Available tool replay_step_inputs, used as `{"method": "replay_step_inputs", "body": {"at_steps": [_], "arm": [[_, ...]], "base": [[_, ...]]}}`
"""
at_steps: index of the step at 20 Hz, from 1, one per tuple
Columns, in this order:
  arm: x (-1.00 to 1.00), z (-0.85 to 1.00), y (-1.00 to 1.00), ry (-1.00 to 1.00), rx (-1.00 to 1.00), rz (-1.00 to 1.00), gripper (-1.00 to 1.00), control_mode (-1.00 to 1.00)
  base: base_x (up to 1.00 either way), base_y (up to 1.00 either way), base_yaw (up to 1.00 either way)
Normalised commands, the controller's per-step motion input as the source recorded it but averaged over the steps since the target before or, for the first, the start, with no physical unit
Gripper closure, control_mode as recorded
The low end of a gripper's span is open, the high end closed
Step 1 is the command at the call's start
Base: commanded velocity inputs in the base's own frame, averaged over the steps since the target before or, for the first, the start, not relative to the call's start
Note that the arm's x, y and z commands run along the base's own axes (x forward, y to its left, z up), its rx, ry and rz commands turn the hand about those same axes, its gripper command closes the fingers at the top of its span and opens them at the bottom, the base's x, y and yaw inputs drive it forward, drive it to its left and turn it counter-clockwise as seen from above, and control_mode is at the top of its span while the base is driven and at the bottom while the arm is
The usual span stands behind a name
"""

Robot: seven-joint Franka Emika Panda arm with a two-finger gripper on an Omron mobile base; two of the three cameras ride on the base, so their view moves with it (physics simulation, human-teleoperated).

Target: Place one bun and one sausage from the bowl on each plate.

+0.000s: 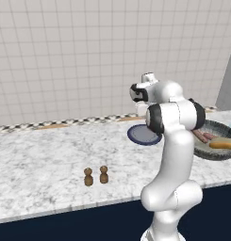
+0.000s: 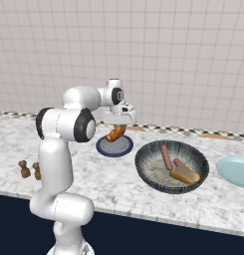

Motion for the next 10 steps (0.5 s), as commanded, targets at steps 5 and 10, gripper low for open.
{"method": "replay_step_inputs", "body": {"at_steps": [5, 10], "arm": [[0.39, -0.59, -0.16, -0.08, 0.24, 0.01, 1.0, -1.0], [-0.55, -0.3, -0.03, -0.2, 0.02, 0.02, 1.0, -1.0]], "base": [[0.0, 0.0, 0.0], [0.0, 0.0, 0.0]]}}
